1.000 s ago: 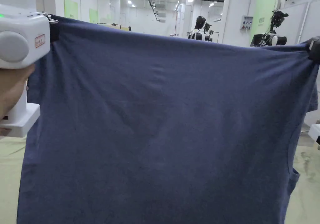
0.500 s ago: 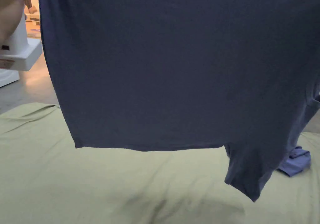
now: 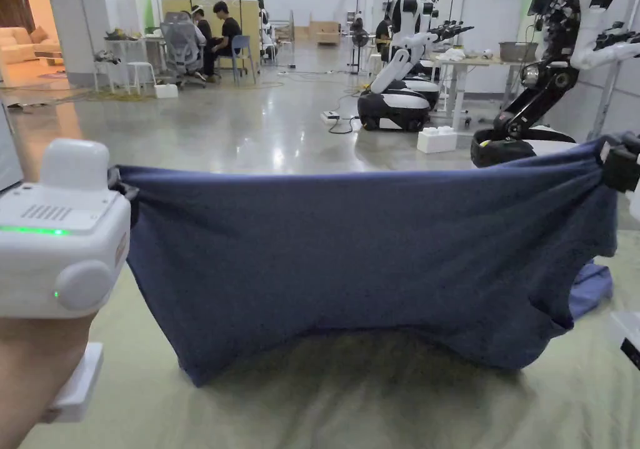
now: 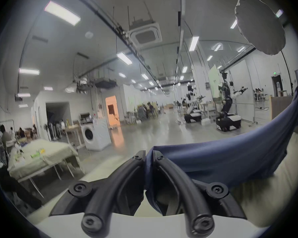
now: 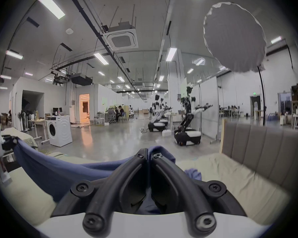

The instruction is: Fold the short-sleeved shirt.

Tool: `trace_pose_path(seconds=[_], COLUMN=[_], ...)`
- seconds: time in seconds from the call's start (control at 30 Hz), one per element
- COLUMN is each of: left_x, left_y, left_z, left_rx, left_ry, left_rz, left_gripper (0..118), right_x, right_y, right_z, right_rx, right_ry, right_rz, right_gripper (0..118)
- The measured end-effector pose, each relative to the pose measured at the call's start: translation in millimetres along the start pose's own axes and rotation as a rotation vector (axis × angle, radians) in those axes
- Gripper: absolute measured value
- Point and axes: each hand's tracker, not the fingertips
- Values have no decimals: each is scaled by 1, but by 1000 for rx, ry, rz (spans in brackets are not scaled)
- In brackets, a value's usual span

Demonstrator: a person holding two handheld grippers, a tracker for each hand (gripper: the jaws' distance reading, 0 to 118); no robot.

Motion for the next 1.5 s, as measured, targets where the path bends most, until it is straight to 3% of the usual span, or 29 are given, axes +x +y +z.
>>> trace_pose_path(seconds=[0.2, 0.4, 0.53, 0.8, 1.03, 1.07, 1.1, 1.13, 1.17, 1.2, 1.23, 1.27, 1.33, 1.43, 1.47, 1.5], left_x=[-23, -43, -53, -61, -65, -65, -67, -72, -79, -84, -88, -93, -105, -107, -107, -105], left_y=[-76, -138, -185, -240, -260, -261, -260, -255, -248, -239, -227, -217, -193, -180, -177, -176], left_z=[82, 201, 271, 341, 360, 358, 358, 363, 370, 375, 380, 387, 404, 416, 419, 422], left_rx=[-118, -203, -286, -421, -453, -467, -490, -459, -394, -369, -362, -349, -303, -314, -332, -353], left_ry=[-71, -104, -175, -238, -297, -303, -306, -331, -328, -299, -288, -292, -282, -280, -292, -322], left_rz=[105, 103, 41, 16, -29, -29, -15, 80, 140, 171, 197, 222, 259, 238, 221, 189], left_gripper=[7, 7, 7, 7, 8, 13, 26, 53, 103, 118, 118, 118, 118, 118, 117, 94], right_x=[20, 18, 24, 18, 21, 21, 21, 20, 21, 21, 22, 21, 18, 3, -1, -6], right_y=[-63, -130, -180, -240, -258, -260, -261, -260, -257, -252, -247, -241, -223, -201, -195, -191], right_z=[109, 261, 337, 408, 422, 421, 420, 420, 422, 424, 429, 437, 456, 471, 474, 476], right_rx=[-82, -226, -334, -538, -586, -594, -600, -606, -636, -683, -681, -633, -538, -523, -511, -502], right_ry=[53, 68, 62, 34, 48, 54, 58, 51, 34, 23, 23, 22, 31, 38, 70, 82], right_rz=[7, 38, 4, 163, 231, 231, 231, 234, 226, 198, 170, 142, 102, 89, 63, 46], right_gripper=[4, 4, 4, 4, 5, 8, 23, 42, 78, 101, 114, 117, 117, 112, 92, 48])
